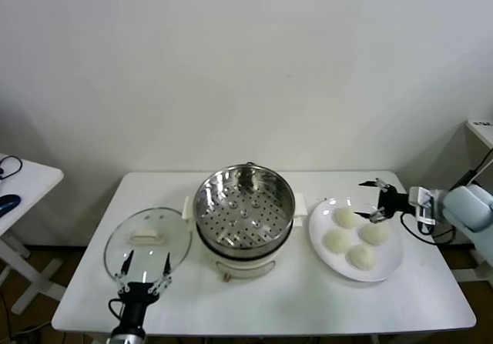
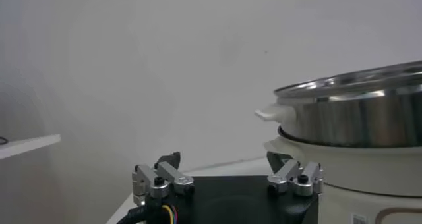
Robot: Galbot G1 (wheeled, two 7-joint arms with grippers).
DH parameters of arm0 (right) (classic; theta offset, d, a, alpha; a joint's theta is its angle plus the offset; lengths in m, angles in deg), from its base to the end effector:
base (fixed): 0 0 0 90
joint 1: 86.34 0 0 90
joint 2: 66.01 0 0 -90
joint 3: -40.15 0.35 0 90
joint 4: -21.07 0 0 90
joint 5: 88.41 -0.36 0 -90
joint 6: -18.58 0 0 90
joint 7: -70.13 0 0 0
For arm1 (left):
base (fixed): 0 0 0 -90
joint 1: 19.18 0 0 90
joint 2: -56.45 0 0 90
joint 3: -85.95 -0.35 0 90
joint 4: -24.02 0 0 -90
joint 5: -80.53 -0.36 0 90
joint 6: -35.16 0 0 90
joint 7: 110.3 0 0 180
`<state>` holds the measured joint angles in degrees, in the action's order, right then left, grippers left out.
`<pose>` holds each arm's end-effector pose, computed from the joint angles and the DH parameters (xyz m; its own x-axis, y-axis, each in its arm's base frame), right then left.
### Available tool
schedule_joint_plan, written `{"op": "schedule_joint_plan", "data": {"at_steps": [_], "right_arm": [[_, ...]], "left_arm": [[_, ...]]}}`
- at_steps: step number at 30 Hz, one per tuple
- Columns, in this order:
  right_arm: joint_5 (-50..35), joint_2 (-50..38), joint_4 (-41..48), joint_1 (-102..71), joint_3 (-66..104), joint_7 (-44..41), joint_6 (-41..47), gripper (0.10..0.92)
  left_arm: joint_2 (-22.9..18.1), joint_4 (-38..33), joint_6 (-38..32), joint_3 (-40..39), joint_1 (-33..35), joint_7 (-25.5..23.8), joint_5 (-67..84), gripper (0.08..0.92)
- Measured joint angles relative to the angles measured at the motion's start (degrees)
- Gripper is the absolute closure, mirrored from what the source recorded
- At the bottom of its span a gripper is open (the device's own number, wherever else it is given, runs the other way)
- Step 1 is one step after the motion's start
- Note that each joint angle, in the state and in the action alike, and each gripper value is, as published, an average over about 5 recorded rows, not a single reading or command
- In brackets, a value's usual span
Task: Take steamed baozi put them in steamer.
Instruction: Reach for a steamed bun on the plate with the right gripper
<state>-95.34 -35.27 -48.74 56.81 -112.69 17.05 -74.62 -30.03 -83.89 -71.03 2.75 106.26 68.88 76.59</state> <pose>0.4932 -0.2540 -0.1769 -0.3997 -0.3873 0.8308 -0.9106 0.0636 -0.4084 0.1401 0.0552 -0.3898 -0.9993 -0.0305 0.0215 -0.0260 0.9828 0.1830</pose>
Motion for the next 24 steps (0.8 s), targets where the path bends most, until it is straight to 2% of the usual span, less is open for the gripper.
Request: {"op": "schedule_joint_plan", "data": {"at_steps": [9,17,24], "right_arm": [[5.19,8.82,13.01,15.77,-17.94,-8.22,-1.84,0.203],[9.68,16.03,21.96,18.77,-21.49,-10.51,-2.69,0.203],[11.79,19.89,25.91,17.78,-21.85,-11.31,-2.76,0.203]], "left_arm": [[0.73,-0.12,0.82,0.94,-0.57,0.03,0.63,0.177],[1.11,-0.05,1.33,1.42,-0.95,0.08,0.88,0.177],[1.33,0.23,1.91,1.52,-1.41,0.08,0.79,0.177]]}}
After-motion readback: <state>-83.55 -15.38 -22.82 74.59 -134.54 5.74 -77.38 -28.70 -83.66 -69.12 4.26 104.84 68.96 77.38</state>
